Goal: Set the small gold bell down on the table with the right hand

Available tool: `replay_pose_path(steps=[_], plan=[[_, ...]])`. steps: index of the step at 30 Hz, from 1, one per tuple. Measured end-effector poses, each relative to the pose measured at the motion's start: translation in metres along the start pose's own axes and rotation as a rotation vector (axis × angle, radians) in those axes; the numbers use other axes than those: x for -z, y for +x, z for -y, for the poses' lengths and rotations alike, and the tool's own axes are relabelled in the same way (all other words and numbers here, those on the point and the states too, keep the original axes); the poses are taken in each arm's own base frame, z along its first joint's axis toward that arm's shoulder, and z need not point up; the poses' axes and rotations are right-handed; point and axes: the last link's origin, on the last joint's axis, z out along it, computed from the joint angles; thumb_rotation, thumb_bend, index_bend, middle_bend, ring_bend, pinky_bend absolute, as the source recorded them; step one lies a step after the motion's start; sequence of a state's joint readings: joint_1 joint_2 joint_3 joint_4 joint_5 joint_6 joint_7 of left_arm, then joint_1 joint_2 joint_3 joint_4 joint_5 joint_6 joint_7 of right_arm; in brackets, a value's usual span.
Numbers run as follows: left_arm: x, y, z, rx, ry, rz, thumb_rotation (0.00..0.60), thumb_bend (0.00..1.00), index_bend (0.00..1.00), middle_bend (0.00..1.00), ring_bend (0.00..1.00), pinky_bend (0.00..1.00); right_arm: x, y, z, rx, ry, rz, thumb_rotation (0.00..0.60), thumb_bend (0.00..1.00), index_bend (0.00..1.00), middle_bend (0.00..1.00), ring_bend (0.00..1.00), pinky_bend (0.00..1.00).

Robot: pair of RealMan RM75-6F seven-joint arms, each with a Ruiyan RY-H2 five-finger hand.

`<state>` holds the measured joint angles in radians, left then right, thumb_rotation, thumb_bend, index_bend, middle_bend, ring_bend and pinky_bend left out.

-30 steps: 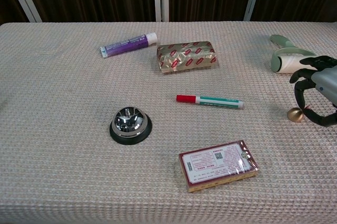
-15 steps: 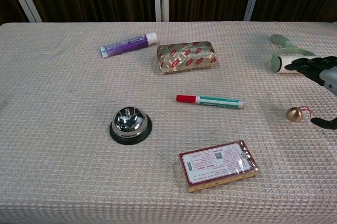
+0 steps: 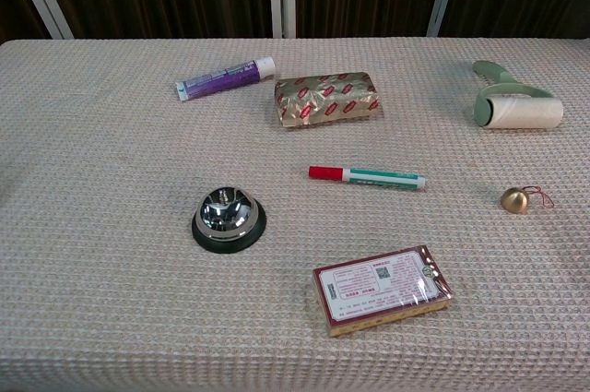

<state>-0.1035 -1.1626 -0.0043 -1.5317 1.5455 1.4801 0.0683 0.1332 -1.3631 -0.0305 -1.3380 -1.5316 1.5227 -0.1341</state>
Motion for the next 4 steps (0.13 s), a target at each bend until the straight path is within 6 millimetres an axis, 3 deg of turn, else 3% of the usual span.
replay_pose_path(steps=[4], plan=[[0.000,0.001,0.000,0.009,-0.003,-0.012,0.489,0.10,0.08,0.04,0.04,0.17,0.007,0.009,-0.019,-0.018,-0.045,-0.046,0.600,0.10,0.00,0.00,0.00,0.00]])
